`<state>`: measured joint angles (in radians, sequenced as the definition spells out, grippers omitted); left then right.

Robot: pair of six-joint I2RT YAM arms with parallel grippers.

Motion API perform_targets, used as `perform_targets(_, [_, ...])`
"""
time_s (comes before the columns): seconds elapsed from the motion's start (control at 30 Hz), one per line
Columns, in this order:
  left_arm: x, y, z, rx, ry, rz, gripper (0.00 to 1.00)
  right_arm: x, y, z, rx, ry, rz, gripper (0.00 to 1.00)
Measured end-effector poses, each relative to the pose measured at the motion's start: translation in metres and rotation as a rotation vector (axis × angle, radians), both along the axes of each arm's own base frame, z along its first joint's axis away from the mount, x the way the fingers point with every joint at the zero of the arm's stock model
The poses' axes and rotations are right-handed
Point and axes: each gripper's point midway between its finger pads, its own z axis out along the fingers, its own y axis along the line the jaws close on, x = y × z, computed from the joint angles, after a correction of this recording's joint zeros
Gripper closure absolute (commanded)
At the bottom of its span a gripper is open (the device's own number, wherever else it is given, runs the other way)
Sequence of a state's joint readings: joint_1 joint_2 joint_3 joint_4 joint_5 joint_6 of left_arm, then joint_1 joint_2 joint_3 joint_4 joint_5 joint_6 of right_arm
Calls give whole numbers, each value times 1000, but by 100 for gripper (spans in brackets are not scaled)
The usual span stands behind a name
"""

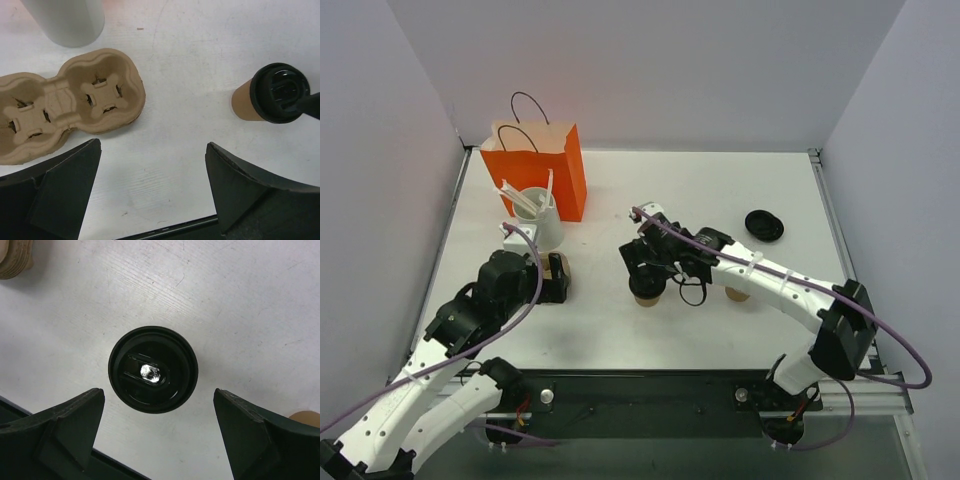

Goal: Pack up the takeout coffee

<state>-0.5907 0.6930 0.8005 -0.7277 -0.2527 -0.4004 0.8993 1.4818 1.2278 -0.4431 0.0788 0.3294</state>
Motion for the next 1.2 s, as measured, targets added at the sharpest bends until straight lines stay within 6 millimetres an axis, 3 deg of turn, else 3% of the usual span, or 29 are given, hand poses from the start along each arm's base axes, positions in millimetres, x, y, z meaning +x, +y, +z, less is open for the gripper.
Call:
perform_targets(0.17, [-4, -1, 20, -59, -87, -25, 4, 5, 14, -17, -66, 9, 27, 4])
perform_targets(0.47, [-3, -3, 19, -53, -83, -36, 4, 12, 21, -48, -154, 40, 18, 17])
perform_targets(0.77, [-6, -1, 25, -68, -108, -35, 4, 24, 11, -45, -179, 7, -48, 22])
perform_targets(0.93, [-6, 0, 26, -72, -117, -32, 4, 48, -23, -48, -184, 9, -150, 22])
perform_targets(1.2, [-6, 3, 25, -66, -121, -20, 4, 99, -118, -46, -221, 15, -396, 19])
